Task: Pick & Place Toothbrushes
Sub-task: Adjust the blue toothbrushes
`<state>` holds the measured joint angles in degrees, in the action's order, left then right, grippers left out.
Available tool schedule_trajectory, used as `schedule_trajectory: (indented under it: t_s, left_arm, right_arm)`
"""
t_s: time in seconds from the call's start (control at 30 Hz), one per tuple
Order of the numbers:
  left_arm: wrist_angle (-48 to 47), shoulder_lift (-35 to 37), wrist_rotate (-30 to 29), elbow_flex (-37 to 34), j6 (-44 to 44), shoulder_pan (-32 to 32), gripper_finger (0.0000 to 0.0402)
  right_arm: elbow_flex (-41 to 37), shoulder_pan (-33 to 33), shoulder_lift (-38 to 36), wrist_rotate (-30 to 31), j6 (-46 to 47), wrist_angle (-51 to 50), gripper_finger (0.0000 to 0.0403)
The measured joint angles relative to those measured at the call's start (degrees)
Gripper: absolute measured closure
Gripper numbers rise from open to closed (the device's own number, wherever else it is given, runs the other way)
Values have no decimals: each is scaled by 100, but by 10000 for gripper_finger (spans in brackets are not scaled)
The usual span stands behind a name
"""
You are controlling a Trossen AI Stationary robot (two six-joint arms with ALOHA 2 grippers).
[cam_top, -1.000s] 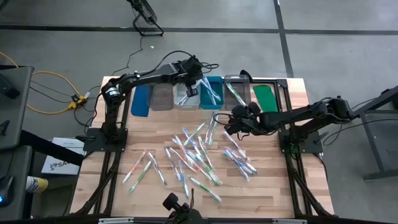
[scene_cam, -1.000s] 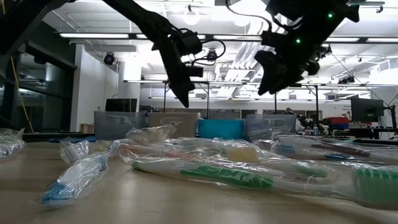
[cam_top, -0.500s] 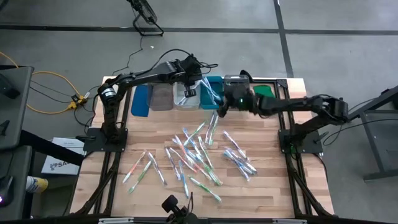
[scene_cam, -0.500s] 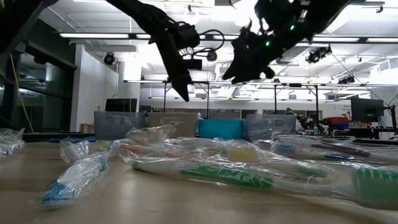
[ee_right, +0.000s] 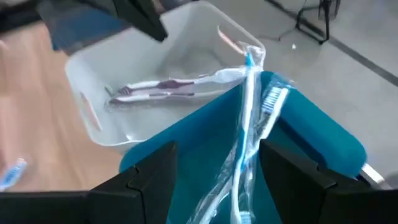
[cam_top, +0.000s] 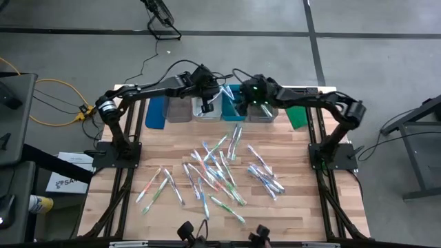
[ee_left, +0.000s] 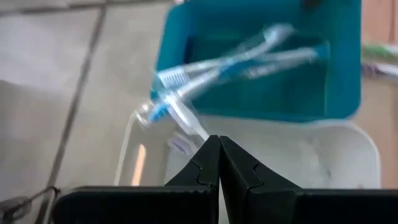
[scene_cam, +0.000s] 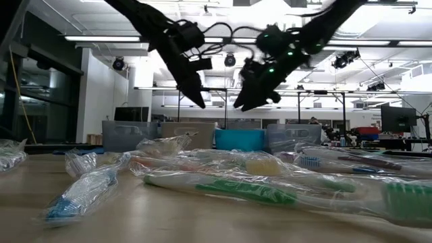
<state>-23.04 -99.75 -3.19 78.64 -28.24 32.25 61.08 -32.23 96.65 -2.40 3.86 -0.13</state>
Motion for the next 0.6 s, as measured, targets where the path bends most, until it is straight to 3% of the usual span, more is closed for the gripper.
schedule_trajectory:
  t_s: [0.17, 0.3, 0.6]
  left_arm:
    - [462, 454, 30, -702, 102, 58, 401]
    - [973, 813, 191, -1310, 210, 231, 401]
    - [2166, 1130, 1236, -2368, 611, 554, 401]
  right_arm:
    - [954, -7, 648, 526, -295, -879, 184]
    - [1525, -17, 1099, 527, -413, -1385, 184]
    - [2098, -20, 1734, 401, -445, -1658, 184]
